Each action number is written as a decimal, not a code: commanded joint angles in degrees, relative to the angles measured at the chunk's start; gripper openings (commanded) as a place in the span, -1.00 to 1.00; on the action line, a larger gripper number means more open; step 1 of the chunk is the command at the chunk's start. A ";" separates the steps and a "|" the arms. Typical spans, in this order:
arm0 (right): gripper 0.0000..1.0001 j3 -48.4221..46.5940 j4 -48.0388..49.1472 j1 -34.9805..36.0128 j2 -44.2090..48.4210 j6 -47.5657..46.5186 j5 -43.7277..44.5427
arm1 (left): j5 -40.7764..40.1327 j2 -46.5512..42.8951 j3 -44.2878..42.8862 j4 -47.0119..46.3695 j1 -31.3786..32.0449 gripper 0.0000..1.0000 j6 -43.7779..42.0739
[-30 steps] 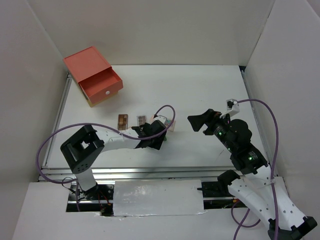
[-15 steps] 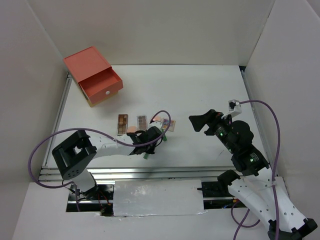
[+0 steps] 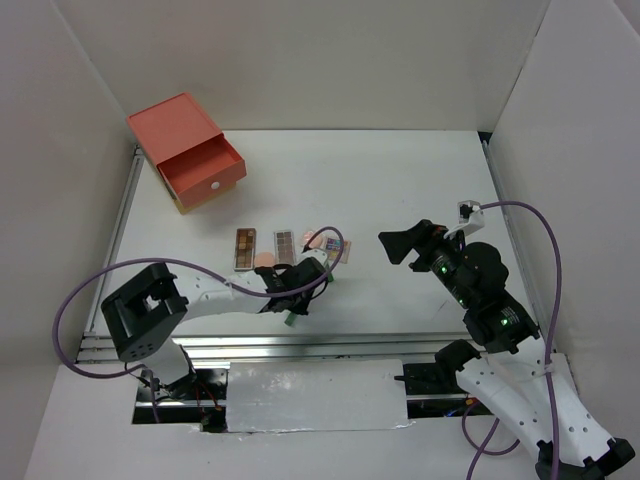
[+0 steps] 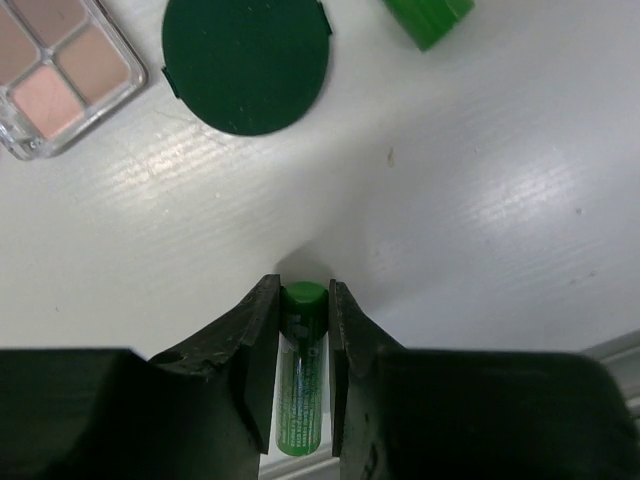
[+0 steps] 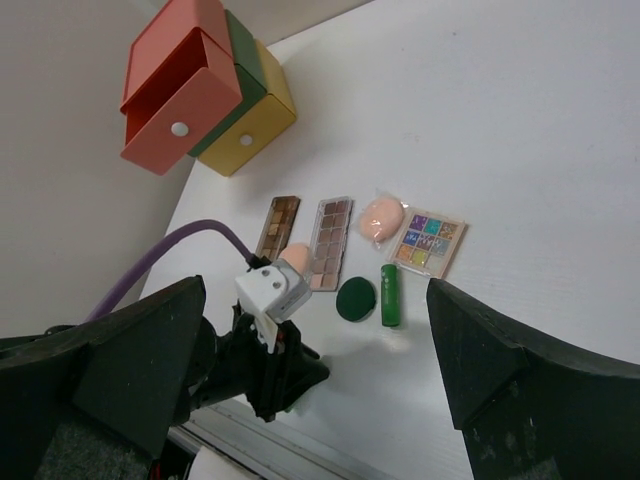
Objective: Organize the makeup
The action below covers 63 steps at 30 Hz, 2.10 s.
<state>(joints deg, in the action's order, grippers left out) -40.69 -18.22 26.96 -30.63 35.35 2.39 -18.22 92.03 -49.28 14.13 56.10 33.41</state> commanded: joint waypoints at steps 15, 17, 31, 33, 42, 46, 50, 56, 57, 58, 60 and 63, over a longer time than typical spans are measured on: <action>0.99 -0.88 2.84 -0.24 -0.30 -0.37 -0.19 | -13.52 -7.40 -28.66 9.34 -12.48 -1.00 -12.12; 1.00 -1.15 3.10 -0.24 -0.92 -0.55 -0.98 | -10.54 -4.67 -37.70 9.08 -19.25 -1.00 -17.92; 1.00 -0.01 6.09 -0.24 -1.54 0.59 -5.82 | -8.23 5.09 -49.44 -14.19 -36.32 -1.00 -48.96; 0.99 -0.01 5.83 -0.33 -1.62 0.59 -5.65 | -10.51 5.18 -47.41 -18.07 -36.67 -1.00 -50.37; 1.00 0.17 4.86 -0.33 -0.83 0.07 -4.59 | -12.44 2.28 -34.50 -25.55 -41.24 -0.81 -47.91; 0.99 0.17 4.95 -0.33 -1.54 0.07 -4.94 | -12.46 2.19 -32.99 -25.74 -43.96 -0.63 -46.42; 0.99 0.17 5.21 -0.24 -1.89 0.16 -4.24 | -12.99 0.53 -31.94 -25.64 -44.05 0.55 -45.54; 0.99 -0.89 4.07 -0.24 -1.98 -0.11 -3.54 | -10.61 -0.97 -41.93 -17.13 -44.05 0.98 -40.62; 0.99 -0.89 3.98 -0.24 -1.63 -0.28 -3.19 | -11.13 -1.15 -43.26 -15.90 -43.36 0.98 -39.92; 1.00 -0.71 3.98 -0.33 -1.45 -0.37 -2.49 | -12.01 -1.41 -44.58 -11.97 -42.66 0.97 -37.65; 1.00 -0.53 4.24 -0.33 -1.53 -0.46 -1.09 | -12.45 -1.50 -49.93 -6.51 -38.98 0.98 -33.09; 0.99 -0.97 4.77 -0.24 -2.68 -0.29 -0.11 | -14.12 0.16 -56.01 8.77 -32.12 0.99 -15.62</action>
<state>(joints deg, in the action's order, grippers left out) -40.71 -15.62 26.96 -32.67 35.62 0.08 -31.35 93.62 -100.16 9.69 17.50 2.11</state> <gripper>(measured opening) 0.997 0.993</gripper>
